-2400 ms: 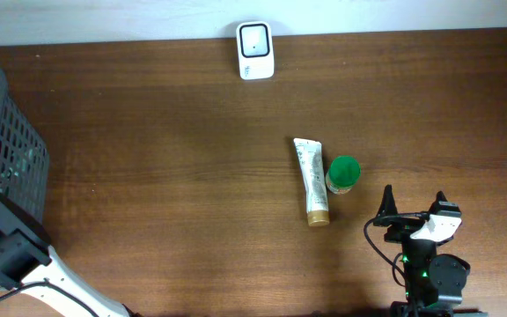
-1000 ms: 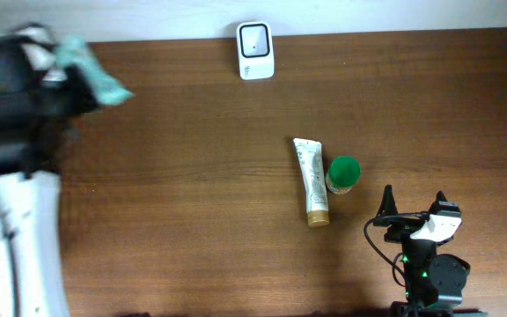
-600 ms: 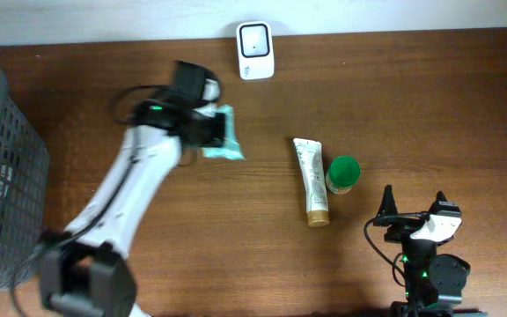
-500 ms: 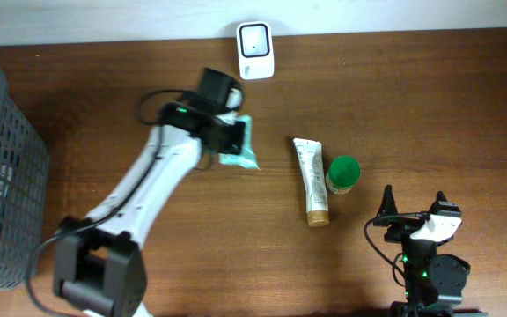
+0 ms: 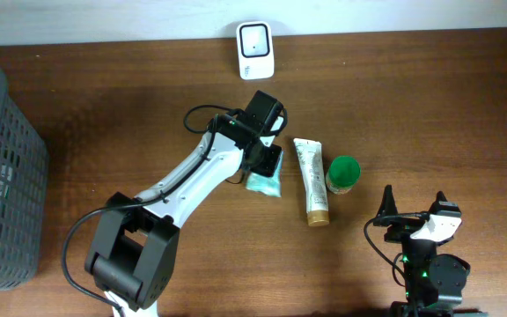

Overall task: Scan the item barcode
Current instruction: 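Carry the green packet out and drop it left of the tube, then reach left gripper into basket and grasp the orange tissue pack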

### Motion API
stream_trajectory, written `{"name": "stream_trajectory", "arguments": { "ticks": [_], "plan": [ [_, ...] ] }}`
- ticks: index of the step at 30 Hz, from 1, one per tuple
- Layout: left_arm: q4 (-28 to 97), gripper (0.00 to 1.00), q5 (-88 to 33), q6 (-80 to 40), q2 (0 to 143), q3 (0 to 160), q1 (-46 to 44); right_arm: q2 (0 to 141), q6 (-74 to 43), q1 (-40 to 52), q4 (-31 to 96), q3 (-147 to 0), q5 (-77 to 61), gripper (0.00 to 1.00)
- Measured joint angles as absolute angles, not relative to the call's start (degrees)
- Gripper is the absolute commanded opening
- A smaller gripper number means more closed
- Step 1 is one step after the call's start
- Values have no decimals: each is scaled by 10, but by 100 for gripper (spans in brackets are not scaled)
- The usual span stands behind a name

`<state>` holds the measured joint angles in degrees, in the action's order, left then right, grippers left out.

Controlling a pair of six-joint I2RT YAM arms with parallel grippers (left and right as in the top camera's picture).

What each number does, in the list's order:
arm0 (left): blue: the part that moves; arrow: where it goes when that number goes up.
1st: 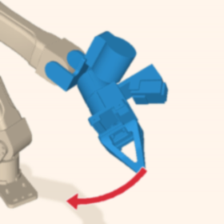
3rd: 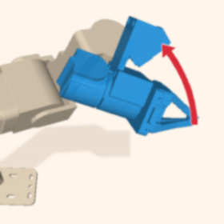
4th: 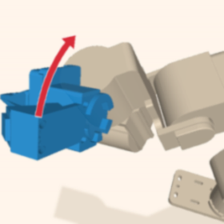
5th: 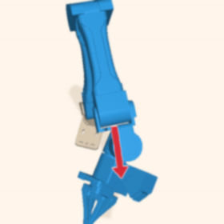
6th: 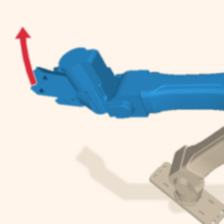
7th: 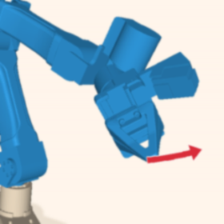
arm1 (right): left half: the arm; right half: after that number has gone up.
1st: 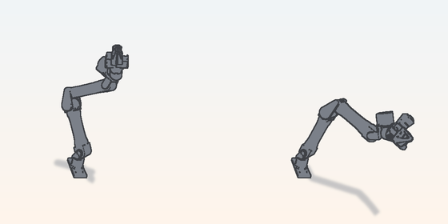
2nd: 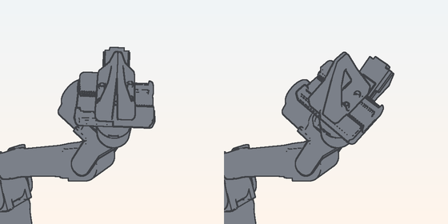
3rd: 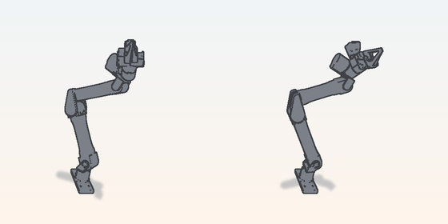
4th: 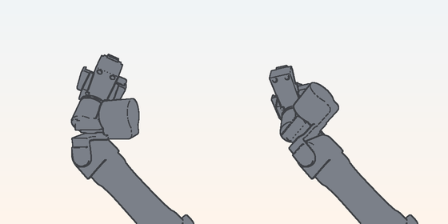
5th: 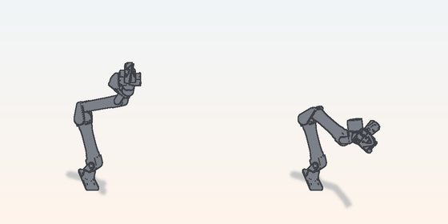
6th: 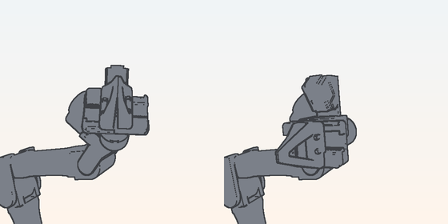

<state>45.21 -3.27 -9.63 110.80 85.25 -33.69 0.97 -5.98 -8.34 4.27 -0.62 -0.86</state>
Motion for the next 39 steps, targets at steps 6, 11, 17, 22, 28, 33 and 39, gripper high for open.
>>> {"name": "stream_trajectory", "arguments": {
  "ticks": [6,11,17,22,28,33,39],
  "plan": [
    [458,61,-32,-99,1108,857,-336,10,-60,-83,43,-6,-9,98],
    [542,64,-33,-98,1112,955,-307,10,-60,-83,43,-6,-9,98],
    [706,62,-28,-98,1112,1198,-186,10,-60,-83,43,-6,-9,98],
    [801,63,-12,-99,1111,1367,-52,10,-60,-83,43,-6,-9,98],
    [863,63,15,-130,1111,1451,127,10,-60,-83,43,-6,-9,98],
    [877,64,38,-182,1111,1449,299,10,-60,-83,43,-6,-9,98],
    [841,61,85,-224,1106,1344,426,10,-60,-83,43,-6,-9,98]
  ]
}}
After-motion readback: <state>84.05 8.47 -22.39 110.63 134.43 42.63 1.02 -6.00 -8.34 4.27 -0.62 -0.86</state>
